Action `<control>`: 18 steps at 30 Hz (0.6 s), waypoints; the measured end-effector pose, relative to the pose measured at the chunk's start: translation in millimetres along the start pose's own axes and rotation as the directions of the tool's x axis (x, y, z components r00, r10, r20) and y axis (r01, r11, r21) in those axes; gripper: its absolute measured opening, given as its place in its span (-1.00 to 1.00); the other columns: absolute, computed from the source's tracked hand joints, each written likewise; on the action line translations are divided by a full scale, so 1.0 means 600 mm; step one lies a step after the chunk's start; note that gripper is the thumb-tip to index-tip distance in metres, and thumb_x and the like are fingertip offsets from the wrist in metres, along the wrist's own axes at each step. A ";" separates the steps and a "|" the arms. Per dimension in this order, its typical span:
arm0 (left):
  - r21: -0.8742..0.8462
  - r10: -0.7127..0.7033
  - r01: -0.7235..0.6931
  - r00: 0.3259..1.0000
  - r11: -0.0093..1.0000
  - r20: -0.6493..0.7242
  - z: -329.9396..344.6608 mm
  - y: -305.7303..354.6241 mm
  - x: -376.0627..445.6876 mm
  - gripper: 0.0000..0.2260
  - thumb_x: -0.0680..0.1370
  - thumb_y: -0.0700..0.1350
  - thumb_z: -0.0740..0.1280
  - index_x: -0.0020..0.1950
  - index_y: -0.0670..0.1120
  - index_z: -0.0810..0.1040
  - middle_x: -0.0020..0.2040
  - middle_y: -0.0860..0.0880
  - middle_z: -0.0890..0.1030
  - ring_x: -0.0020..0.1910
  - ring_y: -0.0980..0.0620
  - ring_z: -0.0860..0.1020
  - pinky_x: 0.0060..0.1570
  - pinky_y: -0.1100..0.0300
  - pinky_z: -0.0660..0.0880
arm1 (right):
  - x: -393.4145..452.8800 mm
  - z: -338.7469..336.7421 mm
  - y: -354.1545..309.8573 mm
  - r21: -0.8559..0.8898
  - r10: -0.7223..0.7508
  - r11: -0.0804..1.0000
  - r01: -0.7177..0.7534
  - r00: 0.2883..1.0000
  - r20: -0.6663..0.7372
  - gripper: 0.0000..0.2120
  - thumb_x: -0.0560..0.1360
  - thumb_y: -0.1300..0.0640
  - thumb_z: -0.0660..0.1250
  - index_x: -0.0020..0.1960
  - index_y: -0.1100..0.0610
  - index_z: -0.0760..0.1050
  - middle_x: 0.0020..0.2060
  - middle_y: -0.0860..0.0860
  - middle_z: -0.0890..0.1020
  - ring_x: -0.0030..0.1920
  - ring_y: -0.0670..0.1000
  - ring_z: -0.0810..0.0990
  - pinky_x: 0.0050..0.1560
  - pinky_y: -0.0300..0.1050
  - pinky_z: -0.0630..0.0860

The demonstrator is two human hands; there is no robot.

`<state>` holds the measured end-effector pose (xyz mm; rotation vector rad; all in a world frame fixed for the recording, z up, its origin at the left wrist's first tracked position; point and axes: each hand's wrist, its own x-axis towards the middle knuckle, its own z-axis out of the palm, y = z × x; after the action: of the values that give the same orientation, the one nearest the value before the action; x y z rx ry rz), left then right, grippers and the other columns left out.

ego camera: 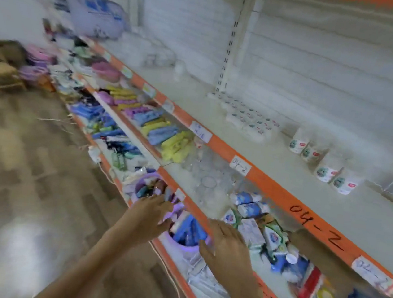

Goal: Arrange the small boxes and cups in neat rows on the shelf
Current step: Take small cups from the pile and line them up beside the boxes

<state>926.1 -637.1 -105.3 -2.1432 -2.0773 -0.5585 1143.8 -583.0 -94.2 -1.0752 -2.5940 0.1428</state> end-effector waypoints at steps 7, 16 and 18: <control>0.029 -0.322 0.326 0.941 0.945 -0.100 -0.096 -0.148 -0.146 -0.88 0.33 -0.03 0.23 -0.28 0.00 0.54 -0.37 0.09 0.53 -0.43 0.14 0.51 -0.53 0.35 0.33 | 0.092 0.081 -0.172 0.189 -0.190 0.966 0.174 0.979 0.067 -0.64 0.27 -0.06 0.33 0.05 -0.02 0.43 -0.18 -0.13 0.62 -0.21 -0.08 0.59 -0.31 -0.24 0.52; -0.051 -0.503 0.500 0.858 0.864 -0.103 -0.172 -0.400 -0.197 -0.71 0.43 0.05 0.11 -0.17 -0.08 0.55 -0.26 -0.01 0.58 -0.32 -0.06 0.58 -0.40 0.16 0.50 | 0.280 0.144 -0.386 0.331 -0.210 0.927 0.178 0.975 0.065 -0.64 0.39 0.00 0.23 0.13 0.11 0.53 -0.02 0.02 0.61 -0.04 0.07 0.59 -0.08 -0.14 0.46; -0.026 -0.496 0.496 0.864 0.868 -0.092 -0.189 -0.441 -0.196 -0.74 0.42 0.04 0.13 -0.17 -0.05 0.55 -0.27 0.01 0.58 -0.33 -0.03 0.58 -0.41 0.22 0.46 | 0.315 0.154 -0.417 0.350 -0.200 0.922 0.164 0.977 0.068 -0.63 0.45 0.04 0.29 0.23 0.11 0.48 0.10 0.01 0.57 0.10 0.05 0.53 0.06 -0.11 0.42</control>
<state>644.8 -768.6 -85.8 -1.5243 -2.5734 -0.6912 819.8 -624.8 -78.1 -0.7142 -2.6100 0.5963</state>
